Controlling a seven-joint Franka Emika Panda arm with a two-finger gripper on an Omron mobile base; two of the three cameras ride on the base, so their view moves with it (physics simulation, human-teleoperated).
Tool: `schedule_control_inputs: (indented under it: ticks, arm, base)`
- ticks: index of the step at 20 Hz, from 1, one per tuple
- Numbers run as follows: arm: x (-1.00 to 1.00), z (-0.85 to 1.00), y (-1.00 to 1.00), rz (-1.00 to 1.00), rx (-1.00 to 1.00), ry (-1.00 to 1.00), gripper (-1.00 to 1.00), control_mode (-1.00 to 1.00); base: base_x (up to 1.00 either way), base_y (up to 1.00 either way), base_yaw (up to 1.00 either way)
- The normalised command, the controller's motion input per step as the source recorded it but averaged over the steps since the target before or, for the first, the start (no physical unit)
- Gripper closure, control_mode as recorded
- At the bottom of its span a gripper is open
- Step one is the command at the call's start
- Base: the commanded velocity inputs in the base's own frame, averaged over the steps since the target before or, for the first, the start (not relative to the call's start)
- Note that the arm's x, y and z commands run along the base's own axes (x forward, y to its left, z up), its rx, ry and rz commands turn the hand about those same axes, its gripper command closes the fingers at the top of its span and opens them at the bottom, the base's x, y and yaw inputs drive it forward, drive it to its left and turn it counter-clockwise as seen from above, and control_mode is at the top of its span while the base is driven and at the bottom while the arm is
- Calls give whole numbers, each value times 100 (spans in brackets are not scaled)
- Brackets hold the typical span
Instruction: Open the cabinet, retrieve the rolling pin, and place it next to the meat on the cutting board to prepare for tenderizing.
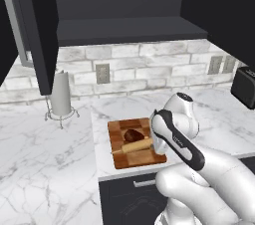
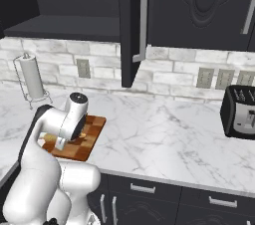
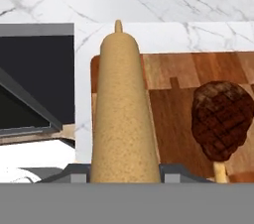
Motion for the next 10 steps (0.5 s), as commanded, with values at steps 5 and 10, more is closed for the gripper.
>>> schedule_control_inputs:
  ticks: [5, 10]
  arm:
    - [0, -41, 11, 4, 0, -5, 100, -100]
    - [0, -42, 10, 1, 0, -6, 100, -100]
  base:
    - [0, 0, 0]
    - [0, 0, 0]
